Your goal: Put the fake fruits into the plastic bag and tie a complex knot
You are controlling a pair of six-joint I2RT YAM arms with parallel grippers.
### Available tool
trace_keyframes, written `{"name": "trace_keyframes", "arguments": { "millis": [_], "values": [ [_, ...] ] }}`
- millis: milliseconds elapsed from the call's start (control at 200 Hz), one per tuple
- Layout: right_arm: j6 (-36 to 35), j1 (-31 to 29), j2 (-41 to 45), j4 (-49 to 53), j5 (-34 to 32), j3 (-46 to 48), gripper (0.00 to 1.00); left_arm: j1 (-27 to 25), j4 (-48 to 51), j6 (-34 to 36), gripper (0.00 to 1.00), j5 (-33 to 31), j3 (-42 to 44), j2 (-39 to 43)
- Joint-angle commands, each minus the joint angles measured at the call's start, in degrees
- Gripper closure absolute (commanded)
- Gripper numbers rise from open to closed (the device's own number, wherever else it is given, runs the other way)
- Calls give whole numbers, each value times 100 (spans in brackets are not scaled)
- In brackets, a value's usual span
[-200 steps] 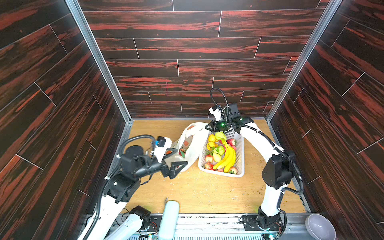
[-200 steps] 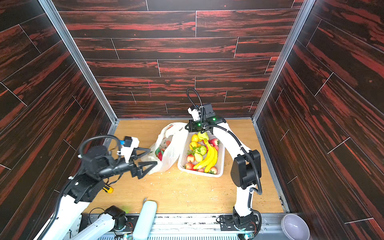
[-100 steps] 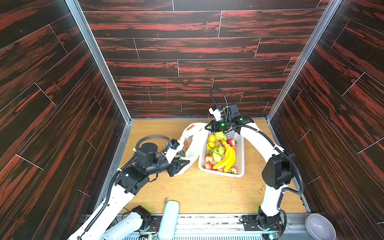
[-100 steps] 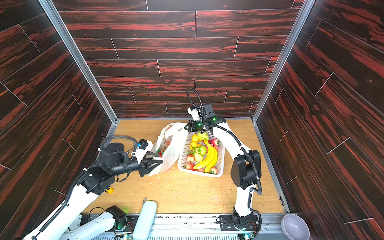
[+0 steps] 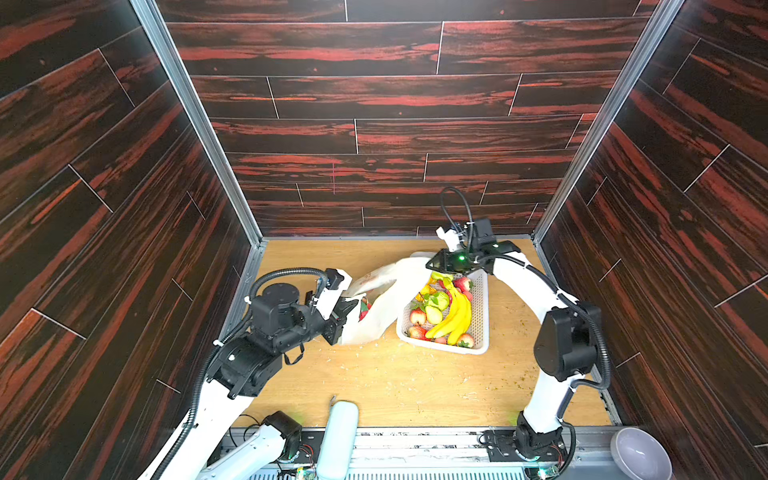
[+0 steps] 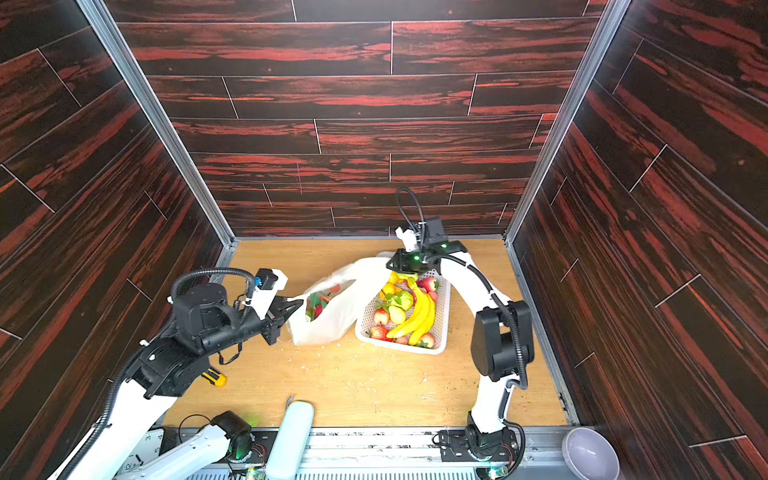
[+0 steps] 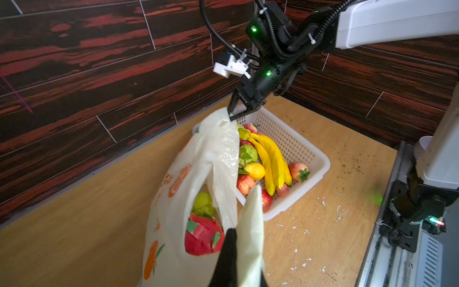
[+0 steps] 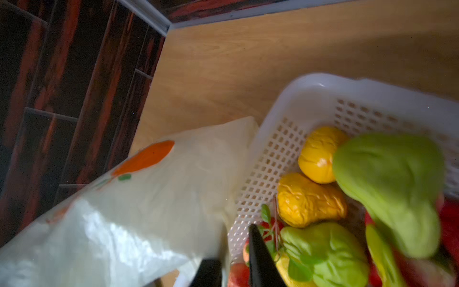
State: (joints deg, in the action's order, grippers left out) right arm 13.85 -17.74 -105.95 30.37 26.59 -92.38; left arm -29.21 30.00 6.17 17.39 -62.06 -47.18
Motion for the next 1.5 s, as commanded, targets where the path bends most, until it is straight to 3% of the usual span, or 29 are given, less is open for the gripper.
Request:
{"name": "trace_keyframes", "arguments": {
  "millis": [0, 105, 316, 471, 686, 862, 1097, 1288, 1493],
  "values": [
    [-176, -63, 799, -181, 6, 43, 58, 10, -99, -7, 100, 27, -35, -72],
    [-446, -66, 1217, 0, -257, 99, 46, 7, -412, -153, 100, 12, 133, -22],
    [-582, -413, 2094, 133, -334, 514, 44, 12, -768, -445, 100, -219, 304, 17],
    [260, -1131, 2467, -1379, -69, 1562, 44, 10, -998, -575, 100, -208, 456, 23],
    [766, -2074, 1996, -2899, -1195, 1969, 42, 23, -1004, -646, 100, -314, 518, 56],
    [-971, -2574, 1110, -2283, -2339, 1120, 42, 27, -932, -841, 100, -619, 564, 180],
    [-2609, -2586, 420, -1331, -2854, 231, 39, 120, -968, -1050, 100, -941, 745, 411],
    [-3177, -2594, -72, -579, -3181, -441, 38, 323, -1047, -1180, 100, -756, 770, 386],
    [-2991, -2638, -156, -1184, -2911, -245, 33, 533, -1229, -1344, 100, -573, 871, 385]
  ]
}}
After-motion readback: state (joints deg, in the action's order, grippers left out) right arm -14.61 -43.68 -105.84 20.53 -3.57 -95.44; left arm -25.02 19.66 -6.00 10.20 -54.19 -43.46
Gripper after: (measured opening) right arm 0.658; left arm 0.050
